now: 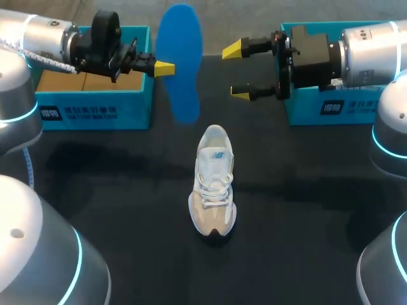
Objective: Take the shoe out of the shoebox, open the shoe tongue, remove and reinsert the insole, then place the shoe into the shoebox
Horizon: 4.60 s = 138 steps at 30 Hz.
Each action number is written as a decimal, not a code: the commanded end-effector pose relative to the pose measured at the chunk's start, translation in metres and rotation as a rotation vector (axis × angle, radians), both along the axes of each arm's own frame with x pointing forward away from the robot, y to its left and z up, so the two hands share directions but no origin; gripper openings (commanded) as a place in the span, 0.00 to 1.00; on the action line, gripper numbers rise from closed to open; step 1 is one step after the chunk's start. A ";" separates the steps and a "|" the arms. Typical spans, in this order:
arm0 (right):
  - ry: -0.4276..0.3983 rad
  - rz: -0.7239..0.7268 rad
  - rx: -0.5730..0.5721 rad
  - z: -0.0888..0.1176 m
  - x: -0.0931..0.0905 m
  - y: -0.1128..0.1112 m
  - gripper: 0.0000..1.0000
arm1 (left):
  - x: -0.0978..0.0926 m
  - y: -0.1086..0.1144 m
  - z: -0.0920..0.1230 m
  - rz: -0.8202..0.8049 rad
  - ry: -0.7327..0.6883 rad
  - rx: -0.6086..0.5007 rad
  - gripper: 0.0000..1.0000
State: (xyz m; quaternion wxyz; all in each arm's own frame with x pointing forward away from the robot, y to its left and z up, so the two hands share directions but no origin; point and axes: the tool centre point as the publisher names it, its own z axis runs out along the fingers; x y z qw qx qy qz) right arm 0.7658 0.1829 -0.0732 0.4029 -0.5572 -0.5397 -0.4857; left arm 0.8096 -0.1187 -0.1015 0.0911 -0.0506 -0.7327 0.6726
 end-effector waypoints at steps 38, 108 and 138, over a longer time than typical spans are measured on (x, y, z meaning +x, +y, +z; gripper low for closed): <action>0.000 -0.001 0.000 -0.001 0.001 0.002 1.00 | 0.013 -0.001 -0.001 0.046 -1.476 -0.292 0.00; 0.009 0.078 0.016 -0.009 0.008 0.054 0.35 | 0.007 -0.046 0.015 0.106 -1.745 -0.327 0.00; 0.004 0.078 -0.001 -0.011 0.009 0.058 0.00 | 0.007 -0.035 0.011 0.062 -1.739 -0.342 1.00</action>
